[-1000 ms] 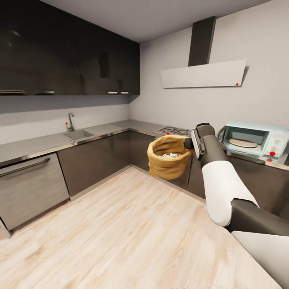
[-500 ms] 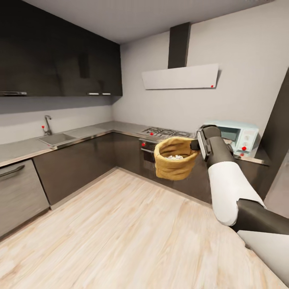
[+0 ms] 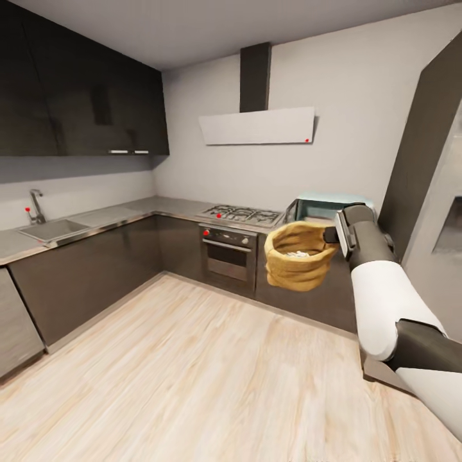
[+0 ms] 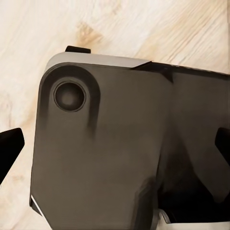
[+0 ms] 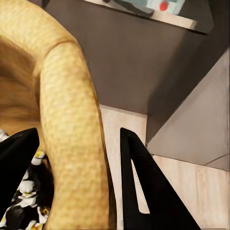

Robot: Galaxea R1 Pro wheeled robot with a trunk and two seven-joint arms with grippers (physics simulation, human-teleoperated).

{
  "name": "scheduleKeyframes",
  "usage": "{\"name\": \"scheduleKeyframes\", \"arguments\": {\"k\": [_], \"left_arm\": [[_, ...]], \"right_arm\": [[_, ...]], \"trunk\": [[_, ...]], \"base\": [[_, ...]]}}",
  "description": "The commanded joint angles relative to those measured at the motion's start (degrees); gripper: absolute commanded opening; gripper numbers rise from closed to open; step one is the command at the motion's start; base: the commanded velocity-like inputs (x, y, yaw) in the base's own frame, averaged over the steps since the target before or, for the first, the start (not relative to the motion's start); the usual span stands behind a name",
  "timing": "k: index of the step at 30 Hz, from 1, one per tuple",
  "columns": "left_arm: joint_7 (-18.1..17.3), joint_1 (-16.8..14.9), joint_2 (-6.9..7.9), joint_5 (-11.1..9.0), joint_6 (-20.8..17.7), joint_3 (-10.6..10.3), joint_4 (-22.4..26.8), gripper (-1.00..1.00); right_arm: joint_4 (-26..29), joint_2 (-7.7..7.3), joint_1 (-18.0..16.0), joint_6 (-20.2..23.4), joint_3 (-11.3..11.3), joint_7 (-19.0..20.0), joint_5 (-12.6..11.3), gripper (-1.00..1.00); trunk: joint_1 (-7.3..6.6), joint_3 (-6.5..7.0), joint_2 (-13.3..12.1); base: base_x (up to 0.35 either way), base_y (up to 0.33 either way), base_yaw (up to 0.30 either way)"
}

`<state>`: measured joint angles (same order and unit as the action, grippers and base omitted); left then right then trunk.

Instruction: In the kitchen, take the popcorn bag from the countertop, put it into the microwave, and heat it until the popcorn is cooked so the cooked popcorn ends up inside the bag.

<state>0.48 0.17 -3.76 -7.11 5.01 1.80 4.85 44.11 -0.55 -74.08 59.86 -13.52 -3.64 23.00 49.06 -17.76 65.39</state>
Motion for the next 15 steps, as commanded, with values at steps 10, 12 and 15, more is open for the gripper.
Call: {"name": "scheduleKeyframes", "arguments": {"k": [10, 12, 15], "left_arm": [[0.05, 0.03, -0.02, -0.36, 0.09, 0.13, 0.07, 1.00], [0.06, 0.01, -0.02, -0.36, 0.09, 0.13, 0.07, 1.00], [0.06, 0.01, -0.02, -0.36, 0.09, 0.13, 0.07, 1.00]], "right_arm": [[0.01, -0.51, -0.06, 0.14, -0.02, -0.40, -0.41, -1.00], [0.01, -0.58, -0.05, 0.14, -0.02, -0.40, -0.41, -1.00], [0.01, -0.59, -0.02, 0.14, -0.02, -0.40, -0.38, -1.00]], "trunk": [[0.00, 0.24, 0.04], [0.00, 0.30, 0.04], [0.00, 0.39, 0.04]], "base": [[0.000, 0.000, -0.251], [0.000, 0.000, -0.251], [0.000, 0.000, -0.251]]}}
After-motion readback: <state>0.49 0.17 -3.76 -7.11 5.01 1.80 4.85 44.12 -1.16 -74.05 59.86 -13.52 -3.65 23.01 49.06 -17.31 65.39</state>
